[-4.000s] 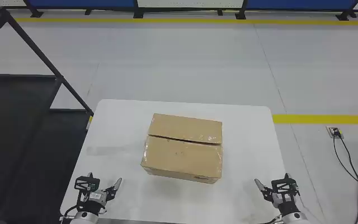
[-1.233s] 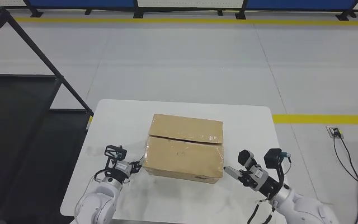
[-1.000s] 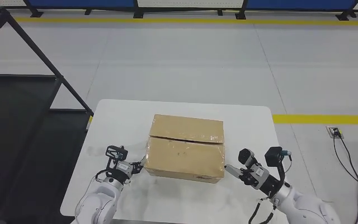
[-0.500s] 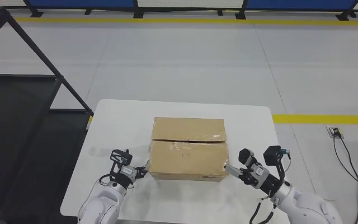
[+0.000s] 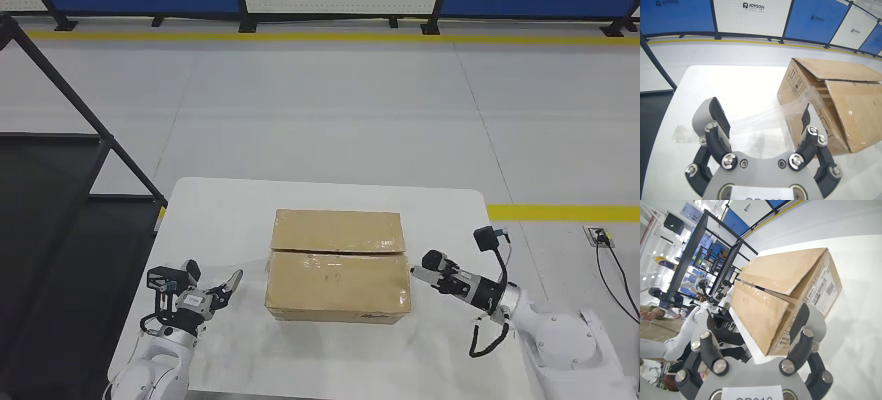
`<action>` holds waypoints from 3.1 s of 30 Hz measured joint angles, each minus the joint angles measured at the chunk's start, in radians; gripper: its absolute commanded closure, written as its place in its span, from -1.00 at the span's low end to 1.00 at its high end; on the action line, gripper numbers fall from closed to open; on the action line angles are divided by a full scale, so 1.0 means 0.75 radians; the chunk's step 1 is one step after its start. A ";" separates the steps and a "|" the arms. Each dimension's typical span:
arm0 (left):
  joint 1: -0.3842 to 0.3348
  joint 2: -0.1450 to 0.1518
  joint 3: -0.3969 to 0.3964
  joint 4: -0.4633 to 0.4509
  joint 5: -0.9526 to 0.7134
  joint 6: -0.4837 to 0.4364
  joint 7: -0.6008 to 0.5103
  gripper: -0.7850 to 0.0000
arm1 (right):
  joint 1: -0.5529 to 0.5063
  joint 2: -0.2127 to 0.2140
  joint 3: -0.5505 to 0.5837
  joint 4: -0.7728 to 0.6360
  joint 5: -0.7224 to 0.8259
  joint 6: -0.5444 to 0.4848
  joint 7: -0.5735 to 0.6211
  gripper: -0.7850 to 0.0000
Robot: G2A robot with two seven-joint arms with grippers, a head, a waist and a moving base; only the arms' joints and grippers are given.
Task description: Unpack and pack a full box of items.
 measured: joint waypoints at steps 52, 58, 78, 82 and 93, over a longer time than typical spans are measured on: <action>0.179 0.038 -0.061 -0.181 0.227 -0.544 0.158 -1.00 | 0.001 0.360 -0.377 -0.127 0.287 -0.366 0.172 -1.00; 0.173 0.045 -0.033 -0.168 0.326 -0.564 0.099 -1.00 | 0.038 0.421 -0.456 -0.105 0.296 -0.414 0.124 -1.00; 0.142 0.048 0.001 -0.134 0.345 -0.566 0.040 -1.00 | 0.101 0.468 -0.534 -0.071 0.413 -0.423 0.115 -1.00; 0.144 0.047 0.003 -0.134 0.338 -0.558 0.041 -1.00 | 0.100 0.464 -0.536 -0.073 0.433 -0.389 0.085 -1.00; 0.164 0.053 0.023 -0.130 0.433 -0.516 0.056 -1.00 | 0.260 0.404 -0.659 -0.006 0.778 -0.079 0.087 -1.00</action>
